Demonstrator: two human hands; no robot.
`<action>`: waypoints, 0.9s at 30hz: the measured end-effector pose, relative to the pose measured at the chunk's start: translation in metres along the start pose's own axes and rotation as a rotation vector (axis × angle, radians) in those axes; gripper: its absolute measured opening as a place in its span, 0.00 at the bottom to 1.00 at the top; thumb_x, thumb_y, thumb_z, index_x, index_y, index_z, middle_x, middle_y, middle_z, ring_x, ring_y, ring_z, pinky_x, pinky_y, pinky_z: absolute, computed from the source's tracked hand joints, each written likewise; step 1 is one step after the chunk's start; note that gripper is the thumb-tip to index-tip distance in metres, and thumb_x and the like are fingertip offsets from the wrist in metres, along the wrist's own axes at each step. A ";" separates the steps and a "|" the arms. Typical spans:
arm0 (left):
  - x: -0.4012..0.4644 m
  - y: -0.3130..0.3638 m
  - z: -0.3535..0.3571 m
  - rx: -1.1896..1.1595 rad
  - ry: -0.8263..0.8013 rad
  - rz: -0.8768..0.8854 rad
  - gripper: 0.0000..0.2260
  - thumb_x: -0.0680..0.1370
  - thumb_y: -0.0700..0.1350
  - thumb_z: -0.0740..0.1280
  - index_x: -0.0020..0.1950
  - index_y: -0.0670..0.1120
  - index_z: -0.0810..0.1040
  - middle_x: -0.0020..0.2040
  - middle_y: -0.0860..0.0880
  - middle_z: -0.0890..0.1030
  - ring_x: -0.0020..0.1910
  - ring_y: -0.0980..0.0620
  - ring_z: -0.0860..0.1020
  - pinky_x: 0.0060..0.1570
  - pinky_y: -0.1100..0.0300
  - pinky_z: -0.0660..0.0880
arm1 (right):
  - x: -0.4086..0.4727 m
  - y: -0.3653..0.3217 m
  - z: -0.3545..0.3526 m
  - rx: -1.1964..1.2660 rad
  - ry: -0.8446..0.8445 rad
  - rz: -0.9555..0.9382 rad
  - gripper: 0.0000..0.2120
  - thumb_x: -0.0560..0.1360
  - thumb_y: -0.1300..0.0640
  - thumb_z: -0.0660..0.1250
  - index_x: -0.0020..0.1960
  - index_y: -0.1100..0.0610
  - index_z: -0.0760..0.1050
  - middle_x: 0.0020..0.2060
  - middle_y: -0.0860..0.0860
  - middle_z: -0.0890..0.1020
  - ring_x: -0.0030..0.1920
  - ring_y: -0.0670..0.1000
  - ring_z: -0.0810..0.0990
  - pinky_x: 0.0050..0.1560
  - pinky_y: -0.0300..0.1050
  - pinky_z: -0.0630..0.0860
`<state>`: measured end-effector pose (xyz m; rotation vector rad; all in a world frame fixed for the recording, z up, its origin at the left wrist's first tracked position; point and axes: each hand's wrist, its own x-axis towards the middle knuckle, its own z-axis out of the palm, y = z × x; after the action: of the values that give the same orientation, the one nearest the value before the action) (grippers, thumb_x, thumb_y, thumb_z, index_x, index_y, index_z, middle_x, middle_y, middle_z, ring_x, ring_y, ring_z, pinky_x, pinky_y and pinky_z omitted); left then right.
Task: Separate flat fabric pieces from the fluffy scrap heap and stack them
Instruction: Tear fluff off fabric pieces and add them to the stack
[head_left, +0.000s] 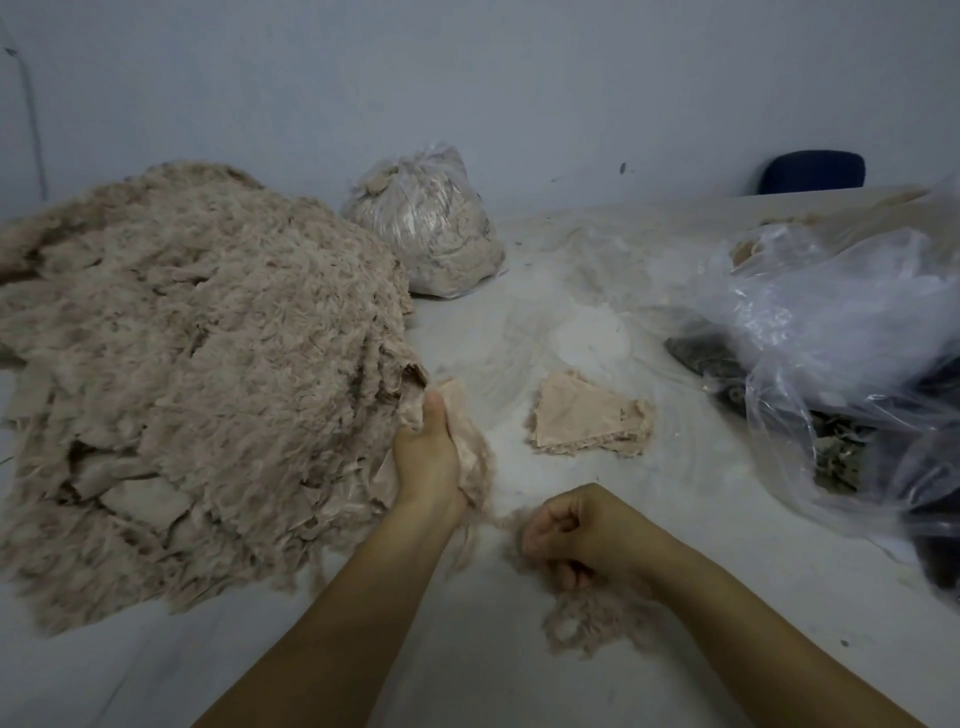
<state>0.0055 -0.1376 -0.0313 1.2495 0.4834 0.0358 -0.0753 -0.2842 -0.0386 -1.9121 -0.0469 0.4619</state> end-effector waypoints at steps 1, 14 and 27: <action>0.001 -0.001 0.002 0.012 0.004 0.007 0.25 0.79 0.57 0.61 0.62 0.36 0.72 0.53 0.38 0.81 0.51 0.40 0.81 0.54 0.42 0.77 | 0.001 -0.001 -0.001 0.048 0.006 -0.003 0.09 0.70 0.56 0.75 0.48 0.58 0.83 0.32 0.57 0.81 0.26 0.47 0.76 0.28 0.37 0.72; 0.014 -0.017 0.026 0.187 -0.313 0.134 0.06 0.77 0.43 0.68 0.44 0.40 0.80 0.32 0.48 0.77 0.26 0.56 0.73 0.26 0.65 0.70 | 0.047 0.014 -0.034 0.399 0.747 -0.139 0.13 0.78 0.55 0.66 0.36 0.58 0.75 0.18 0.50 0.71 0.20 0.45 0.67 0.23 0.37 0.66; 0.065 -0.044 0.077 0.952 -0.431 0.502 0.23 0.78 0.43 0.67 0.71 0.44 0.64 0.59 0.42 0.75 0.55 0.47 0.75 0.49 0.63 0.67 | 0.082 0.049 -0.100 -0.083 0.972 0.047 0.07 0.75 0.52 0.68 0.40 0.52 0.79 0.33 0.44 0.79 0.39 0.47 0.78 0.37 0.35 0.68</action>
<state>0.0823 -0.2024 -0.0754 2.2220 -0.2541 -0.0473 0.0247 -0.3713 -0.0761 -2.0370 0.6183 -0.4762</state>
